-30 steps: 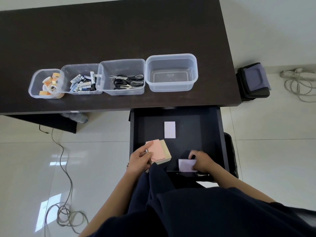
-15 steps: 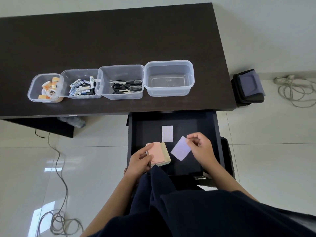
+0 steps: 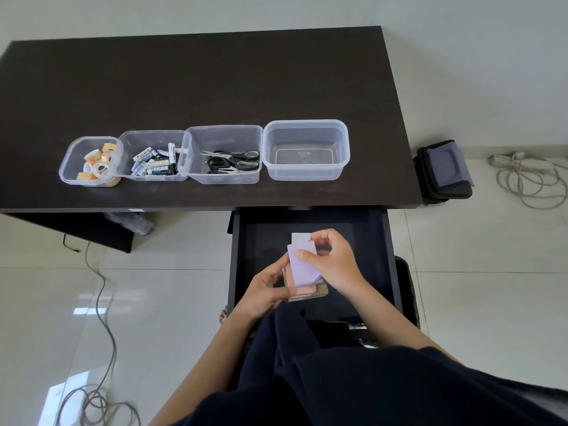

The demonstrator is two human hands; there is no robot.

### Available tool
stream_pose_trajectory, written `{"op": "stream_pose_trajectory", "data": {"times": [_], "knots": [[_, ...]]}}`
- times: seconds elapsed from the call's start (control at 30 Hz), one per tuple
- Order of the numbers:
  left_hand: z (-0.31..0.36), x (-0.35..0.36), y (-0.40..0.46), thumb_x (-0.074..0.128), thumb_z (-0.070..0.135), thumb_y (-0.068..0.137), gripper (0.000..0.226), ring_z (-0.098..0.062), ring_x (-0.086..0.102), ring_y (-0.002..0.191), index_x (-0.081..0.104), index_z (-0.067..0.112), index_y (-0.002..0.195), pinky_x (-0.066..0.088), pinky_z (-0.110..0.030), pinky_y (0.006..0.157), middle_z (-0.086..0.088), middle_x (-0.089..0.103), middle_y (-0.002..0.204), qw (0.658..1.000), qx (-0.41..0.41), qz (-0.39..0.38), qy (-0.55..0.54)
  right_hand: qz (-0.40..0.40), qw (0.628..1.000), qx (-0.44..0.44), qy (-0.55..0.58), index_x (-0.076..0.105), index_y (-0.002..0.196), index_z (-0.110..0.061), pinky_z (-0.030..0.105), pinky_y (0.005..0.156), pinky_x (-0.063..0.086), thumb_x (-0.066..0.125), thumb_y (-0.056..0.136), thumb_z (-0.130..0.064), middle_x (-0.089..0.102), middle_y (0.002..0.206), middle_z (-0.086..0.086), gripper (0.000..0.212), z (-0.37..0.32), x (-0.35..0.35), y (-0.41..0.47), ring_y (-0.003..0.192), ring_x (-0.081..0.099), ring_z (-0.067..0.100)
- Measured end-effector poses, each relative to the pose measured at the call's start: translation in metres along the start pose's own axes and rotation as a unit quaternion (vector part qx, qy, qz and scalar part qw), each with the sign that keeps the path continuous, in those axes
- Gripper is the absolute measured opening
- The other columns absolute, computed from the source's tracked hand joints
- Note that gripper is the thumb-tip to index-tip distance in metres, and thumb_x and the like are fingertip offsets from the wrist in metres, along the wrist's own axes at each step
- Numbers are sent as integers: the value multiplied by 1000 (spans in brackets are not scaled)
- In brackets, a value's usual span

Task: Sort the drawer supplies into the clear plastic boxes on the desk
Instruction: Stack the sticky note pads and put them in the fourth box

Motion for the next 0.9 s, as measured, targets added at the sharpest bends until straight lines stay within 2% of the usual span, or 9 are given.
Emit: {"op": "stream_pose_trajectory", "data": {"times": [0.17, 0.23, 0.3, 0.37, 0.43, 0.57, 0.63, 0.73, 0.9], "knots": [[-8, -7, -1, 49, -20, 84, 75, -4, 67, 74, 29, 20, 145, 51, -16, 54, -8, 59, 112, 1000, -7, 18, -6, -26, 1000, -11, -10, 57, 122, -13, 40, 85, 58, 80, 73, -15, 64, 120, 3, 55, 8, 3, -6, 109, 63, 19], [-8, -7, -1, 47, -19, 86, 75, -4, 66, 71, 25, 19, 146, 51, -16, 54, -11, 54, 117, 1000, -3, 19, -12, -33, 998, -30, -47, 53, 131, -13, 32, 93, 53, 76, 77, -17, 60, 126, 1, 59, 10, 4, -10, 115, 58, 16], [-5, -5, -3, 44, -20, 87, 73, -5, 67, 68, 25, 19, 146, 52, -16, 55, -16, 48, 121, 999, -4, 20, -36, -31, 993, -64, -98, 49, 135, -12, 20, 97, 42, 72, 82, -20, 53, 130, -2, 59, 9, 5, -14, 119, 51, 11], [-4, -5, -3, 45, -18, 87, 72, -8, 68, 75, 29, 22, 145, 53, -18, 59, -18, 47, 125, 998, -5, 19, -63, -20, 987, -89, -131, 47, 135, -12, 19, 96, 36, 70, 83, -25, 51, 130, -3, 58, 8, 7, -18, 120, 46, 10], [-5, -6, -3, 48, -17, 87, 72, -14, 69, 89, 35, 29, 140, 56, -23, 66, -16, 47, 131, 995, -5, 24, -95, 13, 987, -98, -130, 51, 127, -12, 17, 94, 36, 72, 80, -28, 53, 124, -2, 53, 9, 7, -21, 116, 47, 11], [-4, -6, -1, 59, -10, 78, 71, -24, 64, 106, 47, 35, 132, 57, -30, 77, -15, 47, 138, 988, 10, 25, -154, 42, 988, -108, -104, 56, 110, -14, 3, 82, 35, 69, 83, -27, 57, 111, -2, 33, 16, 8, -24, 104, 51, 7], [-3, -6, -1, 61, -8, 75, 70, -25, 63, 108, 49, 36, 129, 57, -30, 77, -14, 47, 138, 986, 15, 28, -163, 34, 991, -102, -75, 56, 109, -15, 7, 88, 39, 66, 85, -25, 58, 111, -2, 27, 19, 9, -25, 105, 53, 6], [-2, -7, -2, 55, -15, 83, 69, -26, 61, 110, 50, 38, 126, 57, -29, 76, -15, 45, 143, 985, 15, 40, -168, 15, 996, -79, -30, 56, 106, -21, 25, 92, 48, 65, 85, -24, 59, 113, -2, 23, 25, 11, -25, 108, 55, 8], [1, -8, -4, 54, -13, 84, 68, -27, 59, 113, 51, 42, 124, 57, -28, 76, -12, 47, 141, 985, 12, 42, -166, -7, 998, -69, 2, 54, 105, -27, 23, 87, 50, 68, 85, -24, 58, 117, -2, 24, 26, 13, -25, 110, 56, 8]]}}
Point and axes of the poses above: each hand's wrist, its own y-axis towards the middle knuckle, its own x-axis out of the palm, z = x × y, the point moved 3 cm from there along y, towards the middle knuckle
